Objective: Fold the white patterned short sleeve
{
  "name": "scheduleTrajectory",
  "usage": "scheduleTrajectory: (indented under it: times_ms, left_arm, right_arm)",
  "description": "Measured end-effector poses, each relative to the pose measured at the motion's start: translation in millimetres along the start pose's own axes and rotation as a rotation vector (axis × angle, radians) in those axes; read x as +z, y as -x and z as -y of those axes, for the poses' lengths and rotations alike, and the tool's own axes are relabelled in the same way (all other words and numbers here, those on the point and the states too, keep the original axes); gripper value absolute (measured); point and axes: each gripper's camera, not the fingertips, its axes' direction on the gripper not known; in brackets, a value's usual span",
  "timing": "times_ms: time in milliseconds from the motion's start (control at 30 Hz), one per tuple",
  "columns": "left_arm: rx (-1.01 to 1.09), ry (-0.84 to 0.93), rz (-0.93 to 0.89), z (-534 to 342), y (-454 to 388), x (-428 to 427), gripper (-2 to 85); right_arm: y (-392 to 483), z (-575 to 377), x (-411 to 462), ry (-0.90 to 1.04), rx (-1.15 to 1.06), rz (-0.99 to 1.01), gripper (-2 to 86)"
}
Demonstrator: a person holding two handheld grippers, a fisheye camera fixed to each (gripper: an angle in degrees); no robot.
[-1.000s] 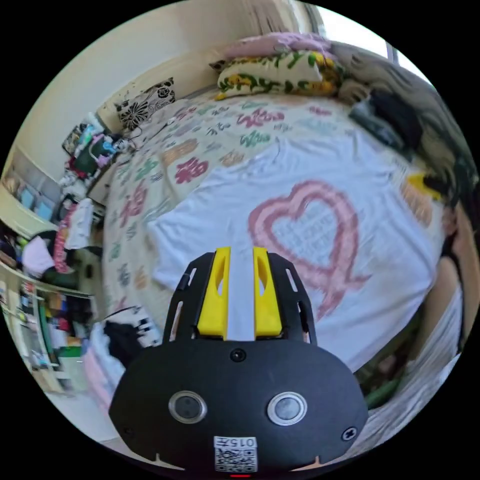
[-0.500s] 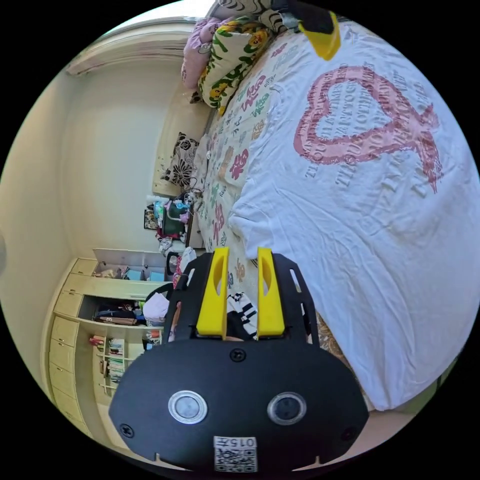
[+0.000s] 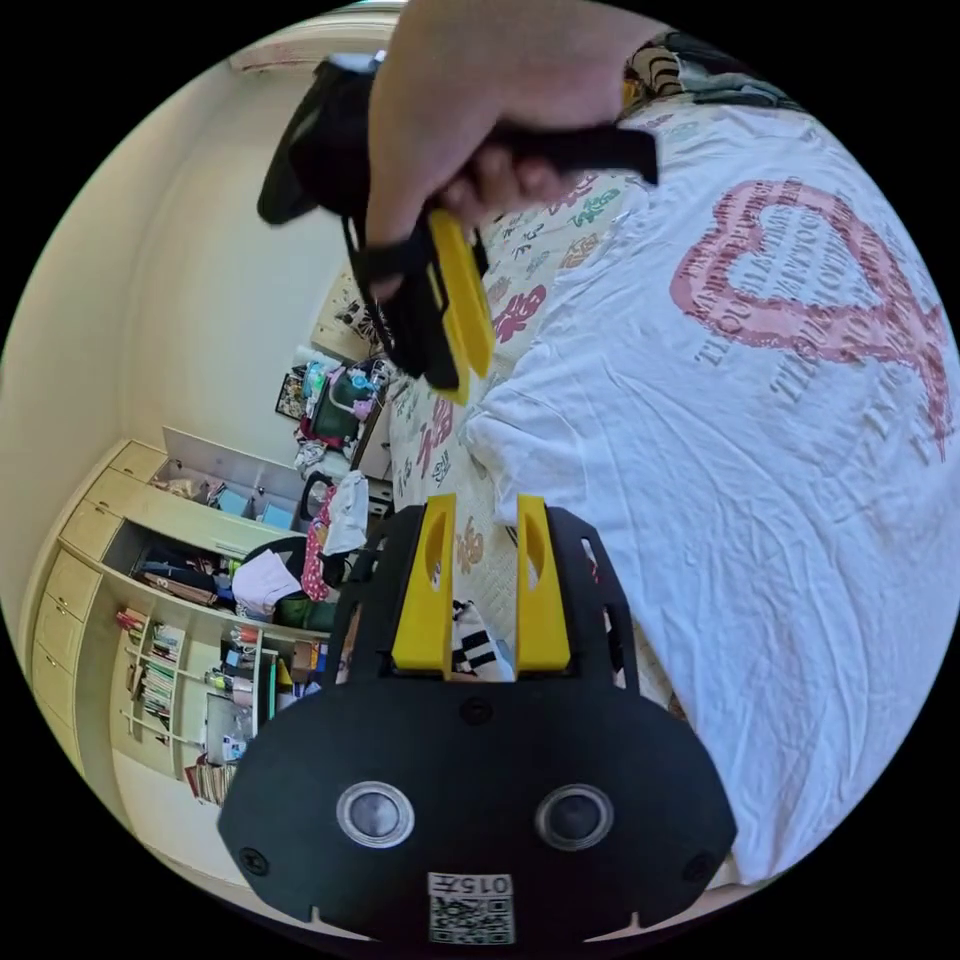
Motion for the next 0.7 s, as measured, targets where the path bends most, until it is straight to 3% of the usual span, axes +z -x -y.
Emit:
scheduleTrajectory:
  times_ms: [233,300,433,600,700]
  left_arm:
    - [-0.283,0.149,-0.312,-51,83,34,8.9]
    - [-0.337,0.152,-0.363,-66,114,45,8.9]
    - [-0.505,0.160,-0.516,-89,170,73,9.3]
    - [-0.969,0.035,-0.893,-135,250,120,9.8]
    - [-1.064,0.013,-1.059,-138,265,145,9.0]
  right_arm:
    - [-3,103,131,0.241,0.034,-0.058,6.6]
    - [-6,113,160,0.299,0.014,-0.115,0.5]
    - [-18,106,168,0.243,0.004,-0.093,-0.8]
    - [-67,82,188,0.333,0.056,-0.152,-0.9]
    - [-89,82,180,0.245,0.115,-0.088,-0.5]
